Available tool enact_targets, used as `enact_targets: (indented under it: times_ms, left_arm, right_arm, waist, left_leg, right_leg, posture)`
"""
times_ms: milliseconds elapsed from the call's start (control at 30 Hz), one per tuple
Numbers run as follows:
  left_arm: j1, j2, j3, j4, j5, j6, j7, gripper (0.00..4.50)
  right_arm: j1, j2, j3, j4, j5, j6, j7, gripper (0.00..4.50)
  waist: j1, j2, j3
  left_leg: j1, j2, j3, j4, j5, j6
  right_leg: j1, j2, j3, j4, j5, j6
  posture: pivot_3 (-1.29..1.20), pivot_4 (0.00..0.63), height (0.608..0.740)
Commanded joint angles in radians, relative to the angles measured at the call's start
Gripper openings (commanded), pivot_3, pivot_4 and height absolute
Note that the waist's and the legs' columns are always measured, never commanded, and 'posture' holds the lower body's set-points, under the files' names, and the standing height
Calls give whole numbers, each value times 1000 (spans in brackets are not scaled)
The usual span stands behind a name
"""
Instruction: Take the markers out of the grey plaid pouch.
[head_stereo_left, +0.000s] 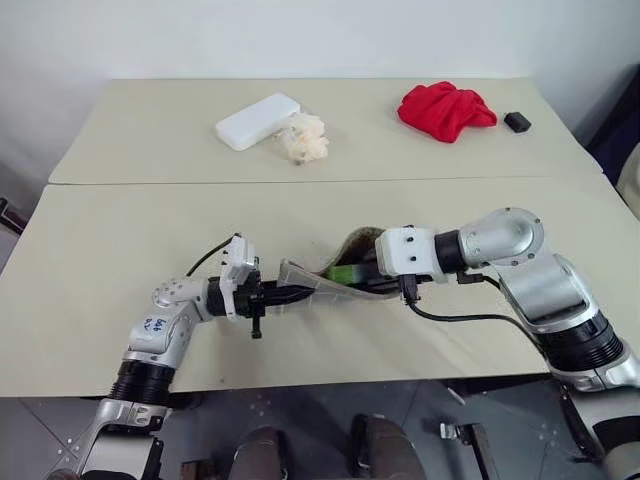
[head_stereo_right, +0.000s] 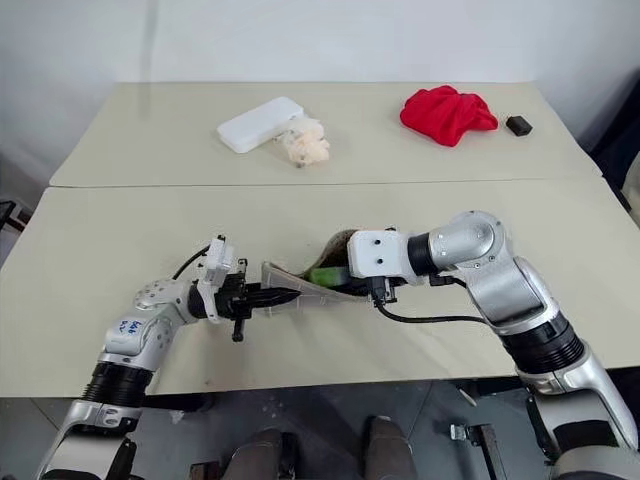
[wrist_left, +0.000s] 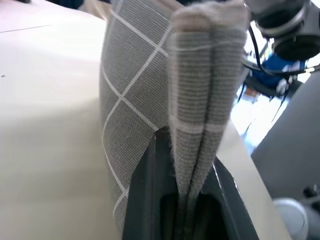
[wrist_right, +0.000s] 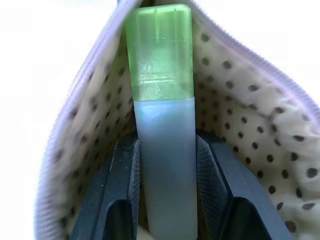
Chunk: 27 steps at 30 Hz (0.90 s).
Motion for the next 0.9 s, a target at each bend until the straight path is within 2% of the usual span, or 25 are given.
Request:
enact_targets:
  times_ms: [33, 167, 367, 600, 700, 900]
  left_arm:
    - [30, 16, -28, 4, 45, -32, -19, 0]
    - [33, 19, -29, 6, 48, -51, -21, 0]
    - [30, 27, -24, 14, 45, -62, -13, 0]
    - [13, 20, -12, 12, 29, -46, -3, 0]
    - [15, 20, -15, 8, 31, -49, -4, 0]
    - [22, 27, -15, 7, 36, -56, -4, 0]
  right_arm:
    - [31, 26, -96, -29, 102, 45, -46, 1227]
    - [84, 64, -193, -18, 263, 95, -43, 1225]
    - [120, 57, -287, -190, 602, 260, 29, 1224]
    - [57, 119, -441, -185, 991, 489, -214, 1218]
    - [68, 111, -464, -165, 1065, 543, -266, 1207]
    - [103, 90, -484, -137, 1096, 564, -290, 1207]
  waist:
    - [1, 0, 0]
    - [2, 0, 0]
    - [3, 0, 0]
    - [22, 0, 0]
    - [28, 0, 0]
    - [27, 0, 0]
  left_leg:
    - [0, 0, 0, 0, 0, 0]
    - [0, 0, 0, 0, 0, 0]
    - [0, 0, 0, 0, 0, 0]
    - [0, 0, -1, 1, 0, 0]
    - [0, 0, -1, 1, 0, 1]
    - [0, 0, -1, 1, 0, 1]
  right_leg:
    - [0, 0, 0, 0, 0, 0]
    - [0, 0, 0, 0, 0, 0]
    - [0, 0, 0, 0, 0, 0]
    - [1, -1, 0, 0, 0, 0]
    - [1, 0, 0, 0, 0, 0]
    - [1, 0, 0, 0, 0, 0]
  posture:
    - [0, 150, 740]
    - [0, 150, 740]
    - [0, 150, 740]
    - [0, 150, 740]
    - [0, 150, 740]
    - [0, 150, 740]
